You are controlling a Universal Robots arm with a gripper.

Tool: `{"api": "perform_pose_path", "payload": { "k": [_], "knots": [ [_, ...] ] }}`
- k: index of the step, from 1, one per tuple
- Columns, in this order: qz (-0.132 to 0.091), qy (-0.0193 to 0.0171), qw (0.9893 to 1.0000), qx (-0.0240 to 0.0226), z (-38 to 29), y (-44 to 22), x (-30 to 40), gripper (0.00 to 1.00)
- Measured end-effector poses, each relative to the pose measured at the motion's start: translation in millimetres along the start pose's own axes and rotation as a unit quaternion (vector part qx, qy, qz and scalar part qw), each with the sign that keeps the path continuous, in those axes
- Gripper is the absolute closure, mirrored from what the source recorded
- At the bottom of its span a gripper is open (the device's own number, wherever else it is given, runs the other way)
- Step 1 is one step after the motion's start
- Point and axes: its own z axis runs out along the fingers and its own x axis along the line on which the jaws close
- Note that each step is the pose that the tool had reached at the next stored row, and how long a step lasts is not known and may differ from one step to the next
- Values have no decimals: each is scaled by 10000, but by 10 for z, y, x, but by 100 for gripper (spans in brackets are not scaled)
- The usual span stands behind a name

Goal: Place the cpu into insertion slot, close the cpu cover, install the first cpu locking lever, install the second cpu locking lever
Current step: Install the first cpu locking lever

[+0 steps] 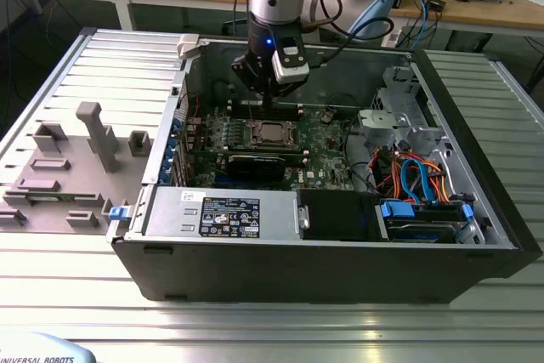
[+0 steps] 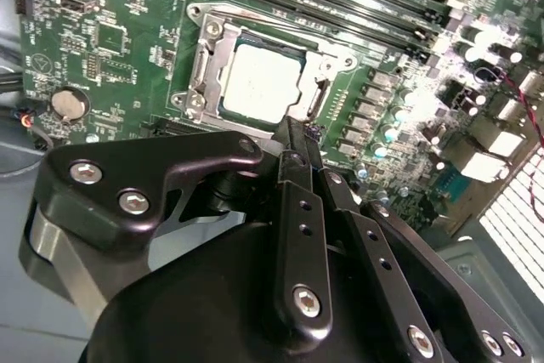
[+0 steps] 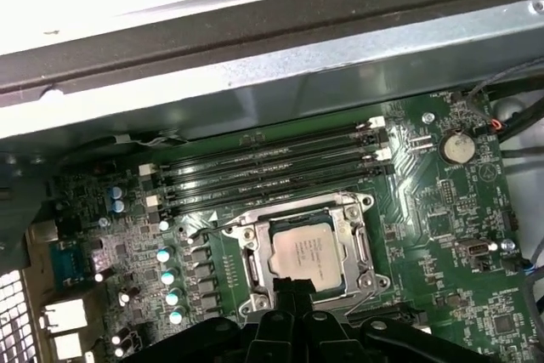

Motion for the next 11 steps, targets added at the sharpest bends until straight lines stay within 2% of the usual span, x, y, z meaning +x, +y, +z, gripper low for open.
{"api": "perform_pose_path", "payload": {
  "k": [1, 3, 5, 8, 10, 11],
  "knots": [
    [-16, -18, 10000, -6, 1, 0, 2, 89],
    [-151, -17, 9999, -19, 2, -1, 2, 89],
    [-363, -14, 9993, -25, 4, 0, 3, 89],
    [-704, -9, 9975, -27, 4, -1, 3, 89],
    [-841, -7, 9965, -28, 5, 0, 2, 89],
    [-850, -7, 9964, -29, 4, -1, 3, 89]
  ]
}}
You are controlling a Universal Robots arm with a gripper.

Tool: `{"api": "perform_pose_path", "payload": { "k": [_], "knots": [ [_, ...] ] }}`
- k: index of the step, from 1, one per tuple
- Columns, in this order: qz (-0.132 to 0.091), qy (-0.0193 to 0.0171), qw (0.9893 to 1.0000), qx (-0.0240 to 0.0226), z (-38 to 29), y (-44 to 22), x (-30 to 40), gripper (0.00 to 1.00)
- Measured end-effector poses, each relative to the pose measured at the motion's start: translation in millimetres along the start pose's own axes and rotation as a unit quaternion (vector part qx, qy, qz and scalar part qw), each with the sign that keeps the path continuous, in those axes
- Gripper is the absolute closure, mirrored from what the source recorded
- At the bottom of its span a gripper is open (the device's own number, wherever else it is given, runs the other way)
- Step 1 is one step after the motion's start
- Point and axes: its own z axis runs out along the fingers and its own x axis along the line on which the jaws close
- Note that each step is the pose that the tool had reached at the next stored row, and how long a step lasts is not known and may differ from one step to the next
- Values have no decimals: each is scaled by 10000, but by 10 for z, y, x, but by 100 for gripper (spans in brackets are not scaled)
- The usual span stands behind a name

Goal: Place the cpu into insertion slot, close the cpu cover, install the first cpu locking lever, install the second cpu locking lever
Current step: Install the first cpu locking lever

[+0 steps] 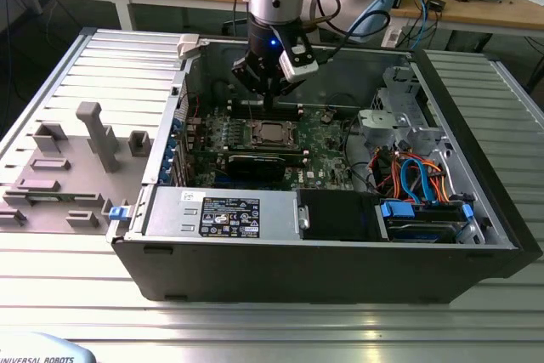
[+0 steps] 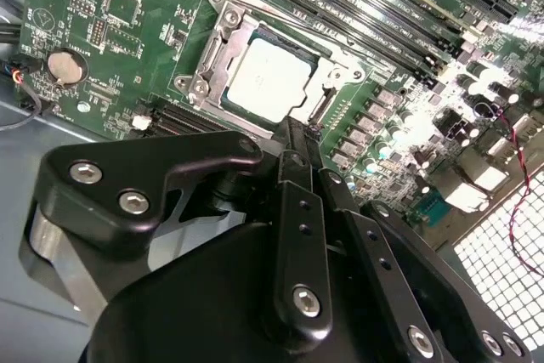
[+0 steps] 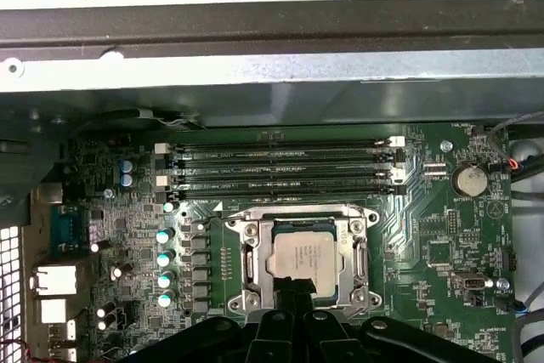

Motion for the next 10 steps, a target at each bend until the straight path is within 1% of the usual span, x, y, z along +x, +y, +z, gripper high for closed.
{"api": "perform_pose_path", "payload": {
  "k": [4, 10],
  "knots": [
    [-1, 0, 10000, 0, 0, 0, 0, 89],
    [-19, 0, 10000, 0, 0, -1, 32, 89]
  ]
}}
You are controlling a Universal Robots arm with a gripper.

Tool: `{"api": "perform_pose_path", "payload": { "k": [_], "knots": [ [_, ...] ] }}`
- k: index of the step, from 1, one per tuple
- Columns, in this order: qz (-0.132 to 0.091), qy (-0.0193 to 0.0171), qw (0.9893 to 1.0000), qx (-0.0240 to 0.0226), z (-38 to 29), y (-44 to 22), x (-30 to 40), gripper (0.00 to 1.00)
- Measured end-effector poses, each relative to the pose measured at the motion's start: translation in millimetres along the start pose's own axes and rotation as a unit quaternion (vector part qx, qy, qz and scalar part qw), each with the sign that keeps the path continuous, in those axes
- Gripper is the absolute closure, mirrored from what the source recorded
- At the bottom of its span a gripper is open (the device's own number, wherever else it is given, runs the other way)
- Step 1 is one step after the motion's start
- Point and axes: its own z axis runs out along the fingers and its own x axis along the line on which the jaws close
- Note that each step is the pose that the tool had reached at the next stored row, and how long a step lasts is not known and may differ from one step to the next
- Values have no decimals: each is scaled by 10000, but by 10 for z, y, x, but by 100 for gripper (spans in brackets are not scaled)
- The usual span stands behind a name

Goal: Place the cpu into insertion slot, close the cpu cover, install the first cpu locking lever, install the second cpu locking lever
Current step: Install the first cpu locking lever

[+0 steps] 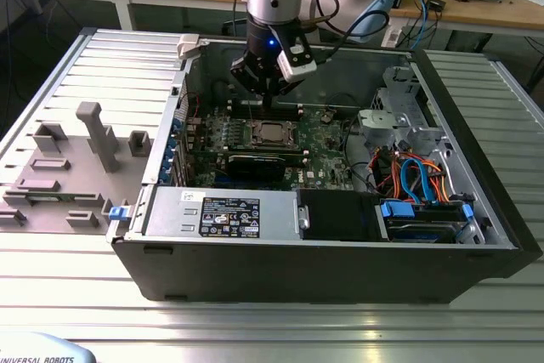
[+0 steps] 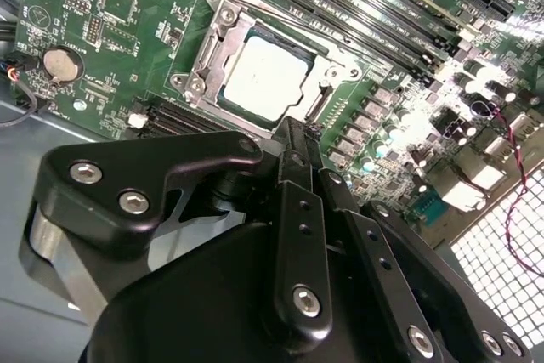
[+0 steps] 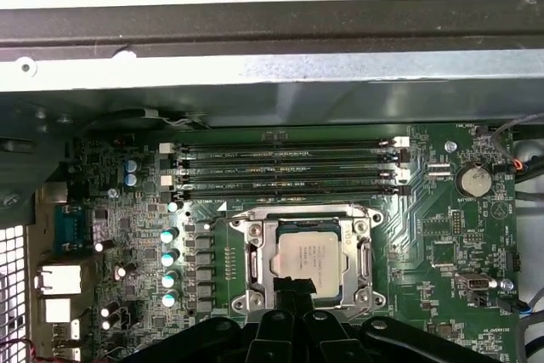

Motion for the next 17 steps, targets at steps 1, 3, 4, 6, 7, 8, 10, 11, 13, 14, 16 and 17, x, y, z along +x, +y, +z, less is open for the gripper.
{"api": "perform_pose_path", "payload": {
  "k": [1, 3, 4, 6, 7, 8, 10, 11, 13, 14, 16, 17],
  "knots": [
    [-10, 0, 10000, 0, 0, 0, 3, 89],
    [-52, 1, 10000, -1, 0, 0, 11, 89],
    [-70, 1, 10000, -1, 0, 0, 13, 89],
    [-158, 3, 9999, -2, 0, -1, 17, 89],
    [-184, 3, 9998, -2, 0, -1, 17, 89],
    [-201, 3, 9998, -2, 0, -1, 17, 89],
    [-205, 4, 9998, -2, 0, -1, 17, 89],
    [-206, 3, 9998, -2, 0, -1, 17, 89],
    [-208, 3, 9998, -2, 0, -1, 22, 89],
    [-207, 3, 9998, -2, 0, -1, 22, 89],
    [-207, 3, 9998, -2, 0, -1, 22, 89],
    [-208, 4, 9998, -2, 0, -1, 22, 89]
  ]
}}
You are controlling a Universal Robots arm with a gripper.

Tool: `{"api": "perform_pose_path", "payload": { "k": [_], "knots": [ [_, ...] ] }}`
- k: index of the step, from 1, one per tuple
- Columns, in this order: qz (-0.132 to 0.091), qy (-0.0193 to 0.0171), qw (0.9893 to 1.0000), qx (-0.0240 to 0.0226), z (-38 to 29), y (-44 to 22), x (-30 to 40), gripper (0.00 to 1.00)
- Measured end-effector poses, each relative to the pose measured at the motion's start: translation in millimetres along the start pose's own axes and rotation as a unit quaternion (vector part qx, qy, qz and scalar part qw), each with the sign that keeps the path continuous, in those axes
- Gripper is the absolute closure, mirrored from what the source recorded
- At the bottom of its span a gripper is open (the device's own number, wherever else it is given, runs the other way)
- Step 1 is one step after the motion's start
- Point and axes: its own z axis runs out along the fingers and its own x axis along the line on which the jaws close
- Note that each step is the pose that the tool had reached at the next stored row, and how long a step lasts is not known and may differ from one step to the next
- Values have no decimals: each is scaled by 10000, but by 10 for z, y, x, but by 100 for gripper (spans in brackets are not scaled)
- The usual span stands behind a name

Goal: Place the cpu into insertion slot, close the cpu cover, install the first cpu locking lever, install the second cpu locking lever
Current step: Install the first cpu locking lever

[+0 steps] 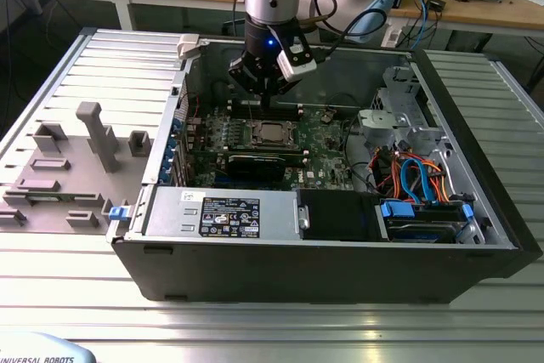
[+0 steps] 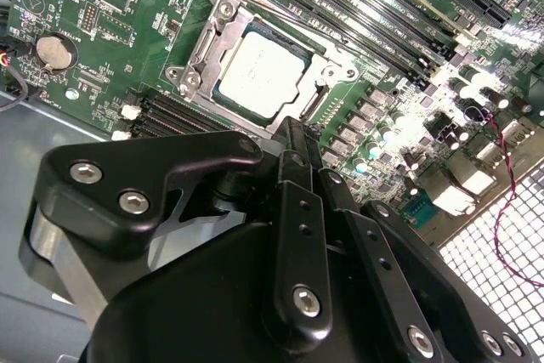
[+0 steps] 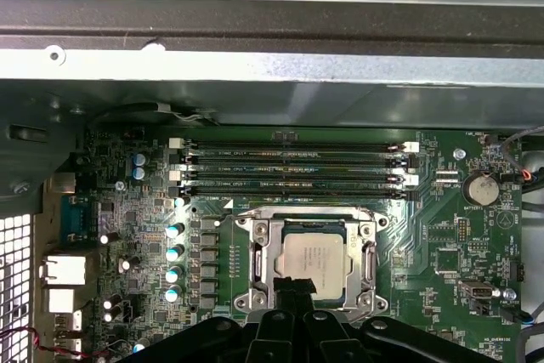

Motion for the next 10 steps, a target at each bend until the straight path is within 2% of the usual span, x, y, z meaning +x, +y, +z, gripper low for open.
{"api": "perform_pose_path", "payload": {
  "k": [10],
  "knots": [
    [-7, 0, 10000, -1, 0, 1, 32, 89]
  ]
}}
